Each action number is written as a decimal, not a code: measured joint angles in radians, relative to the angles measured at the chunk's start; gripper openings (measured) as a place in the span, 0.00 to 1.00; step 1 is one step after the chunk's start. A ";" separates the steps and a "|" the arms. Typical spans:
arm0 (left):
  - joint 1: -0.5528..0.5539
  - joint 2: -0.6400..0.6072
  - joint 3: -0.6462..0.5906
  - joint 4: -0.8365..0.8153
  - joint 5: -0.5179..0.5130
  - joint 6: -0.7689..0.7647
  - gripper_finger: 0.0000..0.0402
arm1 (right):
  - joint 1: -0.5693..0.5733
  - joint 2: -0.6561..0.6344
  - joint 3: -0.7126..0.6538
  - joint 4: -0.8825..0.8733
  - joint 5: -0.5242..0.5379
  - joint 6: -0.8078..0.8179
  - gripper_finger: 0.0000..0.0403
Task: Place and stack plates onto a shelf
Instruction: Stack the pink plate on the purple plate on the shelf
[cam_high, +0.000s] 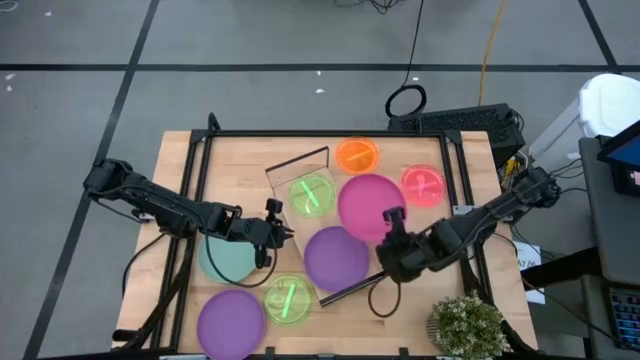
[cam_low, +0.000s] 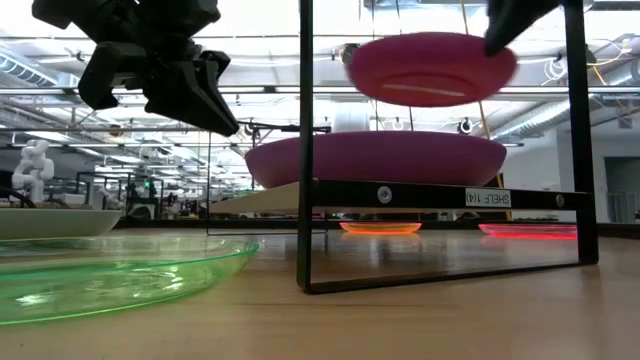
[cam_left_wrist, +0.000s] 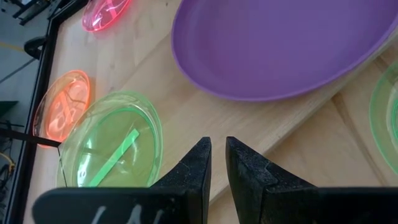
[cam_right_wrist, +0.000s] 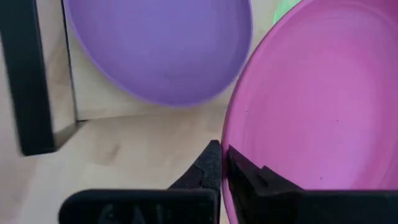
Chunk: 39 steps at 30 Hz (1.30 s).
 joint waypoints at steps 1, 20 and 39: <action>0.000 0.000 0.000 -0.002 0.000 -0.005 0.14 | -0.007 0.000 0.000 0.018 -0.001 -0.052 0.00; -0.002 0.000 0.000 -0.003 -0.003 -0.029 0.14 | -0.122 0.000 -0.171 0.284 -0.292 -0.988 0.00; -0.001 0.000 0.000 0.028 -0.005 -0.020 0.14 | -0.189 0.000 -0.331 0.529 -0.501 -1.143 0.01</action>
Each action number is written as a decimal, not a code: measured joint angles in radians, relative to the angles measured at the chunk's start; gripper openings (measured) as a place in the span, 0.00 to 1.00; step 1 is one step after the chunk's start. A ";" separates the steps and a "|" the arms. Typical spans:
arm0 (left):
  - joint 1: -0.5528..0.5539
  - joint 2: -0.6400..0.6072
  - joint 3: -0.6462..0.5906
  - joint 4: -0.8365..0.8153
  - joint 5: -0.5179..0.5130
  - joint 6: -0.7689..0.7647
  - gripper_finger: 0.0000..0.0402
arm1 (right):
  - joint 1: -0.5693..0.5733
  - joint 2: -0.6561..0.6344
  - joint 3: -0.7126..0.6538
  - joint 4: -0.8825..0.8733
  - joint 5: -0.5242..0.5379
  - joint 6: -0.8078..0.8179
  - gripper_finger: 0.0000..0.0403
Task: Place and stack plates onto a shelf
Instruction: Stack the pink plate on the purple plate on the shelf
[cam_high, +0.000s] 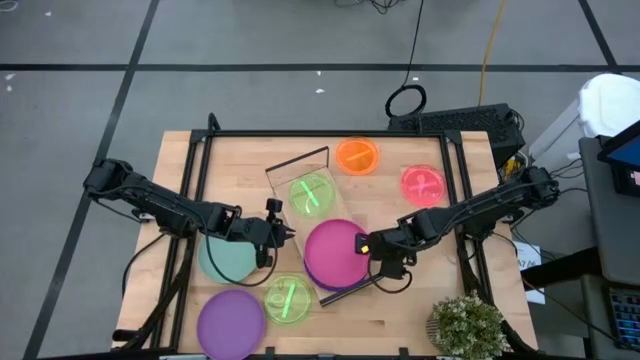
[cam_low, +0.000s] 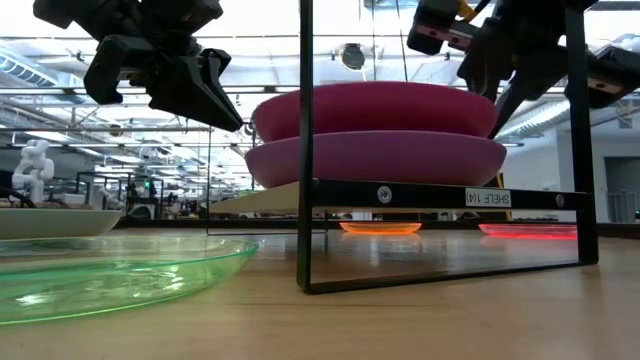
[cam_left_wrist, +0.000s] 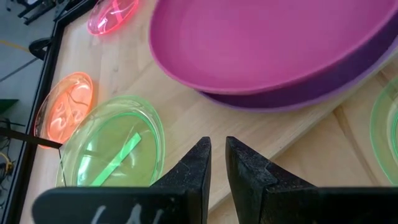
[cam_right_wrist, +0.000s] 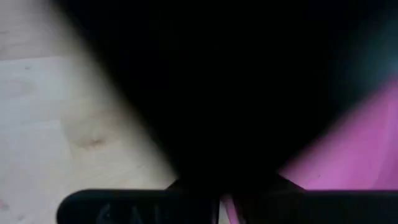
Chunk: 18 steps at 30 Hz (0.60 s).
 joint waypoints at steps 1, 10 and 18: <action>0.000 0.000 0.000 0.000 0.000 0.001 0.14 | 0.000 0.000 -0.008 0.021 -0.003 0.003 0.02; 0.001 0.000 0.000 0.000 0.000 0.002 0.14 | 0.000 0.000 -0.020 0.079 -0.002 0.024 0.06; 0.002 0.000 0.000 0.000 0.000 0.001 0.14 | 0.015 -0.010 -0.020 0.068 0.137 0.143 0.07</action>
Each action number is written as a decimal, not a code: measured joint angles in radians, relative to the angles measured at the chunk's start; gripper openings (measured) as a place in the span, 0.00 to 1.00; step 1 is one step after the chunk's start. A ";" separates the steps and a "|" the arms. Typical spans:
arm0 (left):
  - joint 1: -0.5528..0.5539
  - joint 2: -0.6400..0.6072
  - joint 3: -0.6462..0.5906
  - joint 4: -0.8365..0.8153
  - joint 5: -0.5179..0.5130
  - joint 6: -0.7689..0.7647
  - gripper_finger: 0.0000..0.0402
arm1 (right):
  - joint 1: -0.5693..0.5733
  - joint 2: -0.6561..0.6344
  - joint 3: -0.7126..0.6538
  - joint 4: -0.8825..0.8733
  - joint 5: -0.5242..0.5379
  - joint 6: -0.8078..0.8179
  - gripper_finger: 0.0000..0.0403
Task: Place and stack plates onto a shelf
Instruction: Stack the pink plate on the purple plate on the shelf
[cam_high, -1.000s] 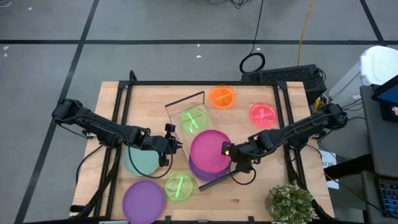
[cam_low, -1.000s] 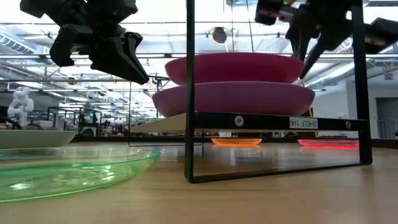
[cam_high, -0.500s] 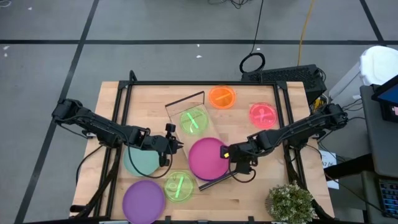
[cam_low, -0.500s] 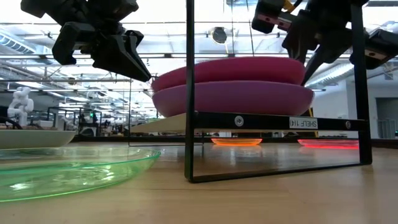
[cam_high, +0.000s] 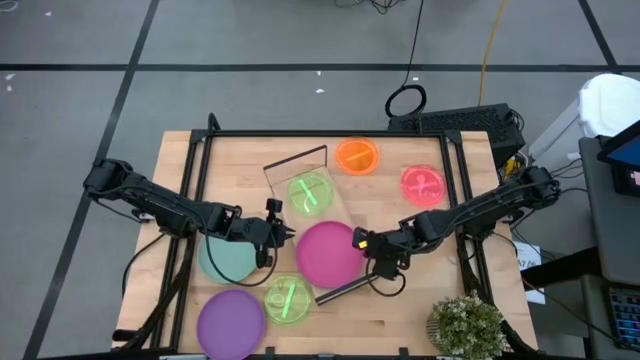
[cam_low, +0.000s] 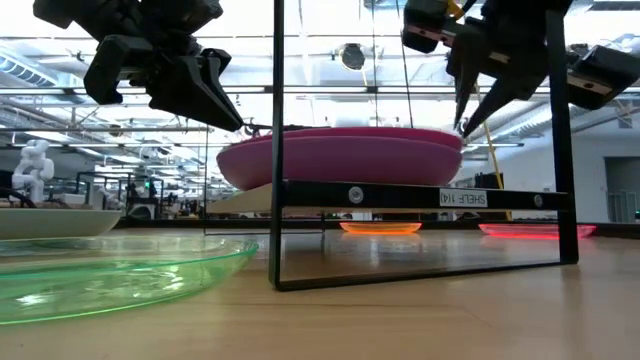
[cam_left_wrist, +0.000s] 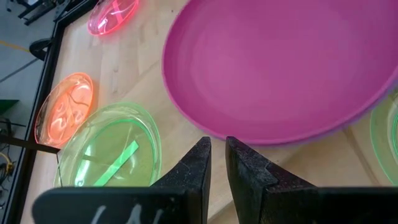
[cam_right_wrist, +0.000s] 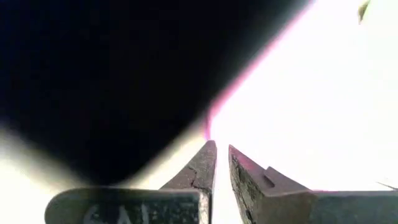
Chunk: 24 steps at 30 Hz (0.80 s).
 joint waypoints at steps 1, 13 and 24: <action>0.000 0.000 0.000 0.000 0.000 -0.003 0.14 | 0.001 -0.002 0.000 -0.012 0.008 0.000 0.07; -0.009 -0.005 0.000 -0.048 0.000 -0.014 0.14 | 0.007 -0.125 0.000 -0.074 0.131 0.119 0.07; -0.108 -0.112 -0.001 -0.227 0.045 -0.189 0.14 | 0.005 -0.306 0.000 -0.380 0.442 0.561 0.07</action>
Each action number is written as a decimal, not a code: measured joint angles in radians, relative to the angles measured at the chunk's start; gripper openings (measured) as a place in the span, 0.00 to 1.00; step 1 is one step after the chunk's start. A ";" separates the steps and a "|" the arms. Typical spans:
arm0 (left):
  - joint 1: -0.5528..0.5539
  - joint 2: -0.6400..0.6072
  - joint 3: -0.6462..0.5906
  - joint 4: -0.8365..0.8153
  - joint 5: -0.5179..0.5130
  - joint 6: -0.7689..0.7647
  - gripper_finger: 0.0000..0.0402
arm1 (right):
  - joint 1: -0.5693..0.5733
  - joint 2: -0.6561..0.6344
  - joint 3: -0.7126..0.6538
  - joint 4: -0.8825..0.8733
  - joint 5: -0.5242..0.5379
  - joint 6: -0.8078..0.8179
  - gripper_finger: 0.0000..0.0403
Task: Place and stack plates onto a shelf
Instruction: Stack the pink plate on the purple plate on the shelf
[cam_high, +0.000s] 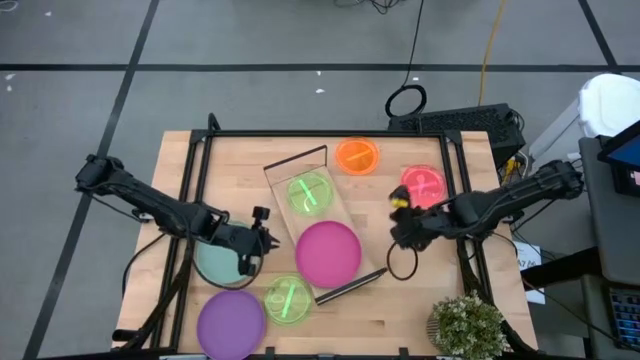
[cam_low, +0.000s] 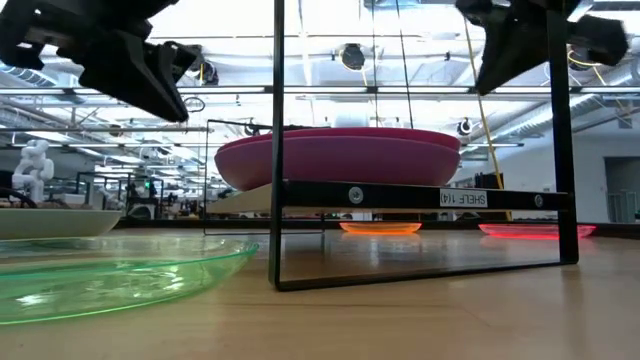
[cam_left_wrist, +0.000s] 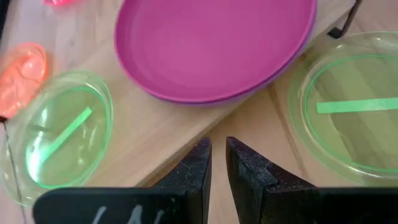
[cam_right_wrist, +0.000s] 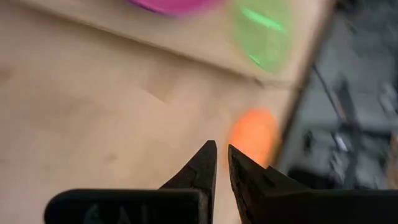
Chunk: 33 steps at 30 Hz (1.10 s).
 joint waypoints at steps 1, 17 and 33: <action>-0.002 0.014 0.000 0.018 0.000 -0.017 0.14 | 0.000 -0.016 0.000 -0.014 0.041 0.044 0.07; -0.070 0.240 0.001 0.218 0.011 -0.112 0.14 | 0.009 -0.097 0.000 0.065 0.153 0.577 0.07; -0.062 0.359 0.001 0.396 0.017 -0.011 0.14 | 0.009 -0.096 0.000 0.116 0.151 0.639 0.07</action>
